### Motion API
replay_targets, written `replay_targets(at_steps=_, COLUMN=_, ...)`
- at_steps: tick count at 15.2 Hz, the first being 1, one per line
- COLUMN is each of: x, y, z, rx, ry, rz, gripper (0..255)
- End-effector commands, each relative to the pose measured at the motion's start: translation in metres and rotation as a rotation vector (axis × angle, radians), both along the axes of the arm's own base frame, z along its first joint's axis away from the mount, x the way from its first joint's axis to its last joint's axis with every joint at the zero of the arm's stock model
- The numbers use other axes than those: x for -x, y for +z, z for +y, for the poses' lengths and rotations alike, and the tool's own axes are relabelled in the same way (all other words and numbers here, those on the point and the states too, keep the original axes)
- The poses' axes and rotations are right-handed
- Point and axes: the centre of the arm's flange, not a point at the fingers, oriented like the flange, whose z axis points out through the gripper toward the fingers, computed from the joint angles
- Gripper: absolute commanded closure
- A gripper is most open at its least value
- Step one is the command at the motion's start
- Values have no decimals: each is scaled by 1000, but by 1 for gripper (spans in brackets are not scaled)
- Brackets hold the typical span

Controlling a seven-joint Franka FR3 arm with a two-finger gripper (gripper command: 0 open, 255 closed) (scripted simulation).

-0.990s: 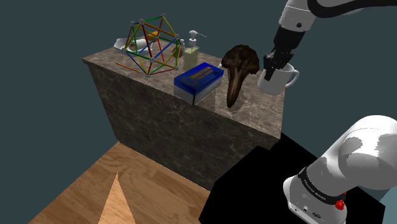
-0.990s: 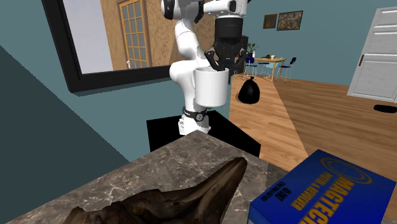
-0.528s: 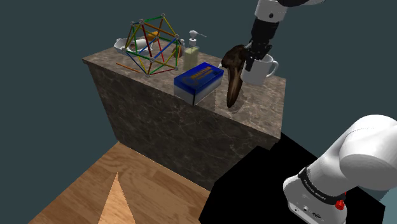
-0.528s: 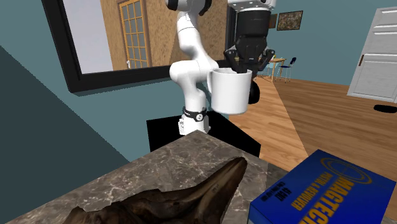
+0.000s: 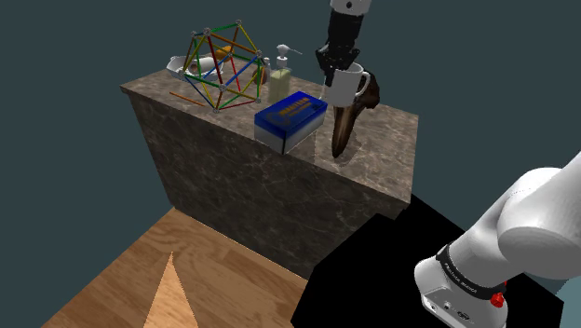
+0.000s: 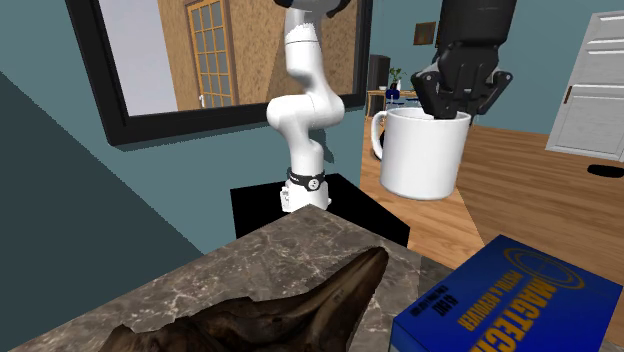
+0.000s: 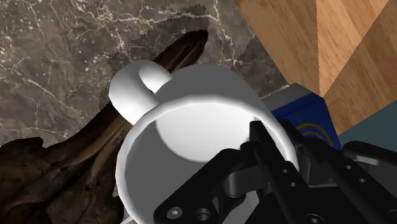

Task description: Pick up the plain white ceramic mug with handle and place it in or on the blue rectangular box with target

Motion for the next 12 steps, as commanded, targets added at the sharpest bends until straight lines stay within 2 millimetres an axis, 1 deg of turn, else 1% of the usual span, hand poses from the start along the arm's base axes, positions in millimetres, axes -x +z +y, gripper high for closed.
replay_targets(at_steps=1, x=-27, y=1, z=8, rx=0, ry=0, rz=0, gripper=255)
replay_targets(at_steps=9, x=-131, y=9, z=34, rx=0, ry=0, rz=0, gripper=255)
replay_targets(at_steps=12, x=-131, y=-7, z=34, rx=0, ry=0, rz=0, gripper=255)
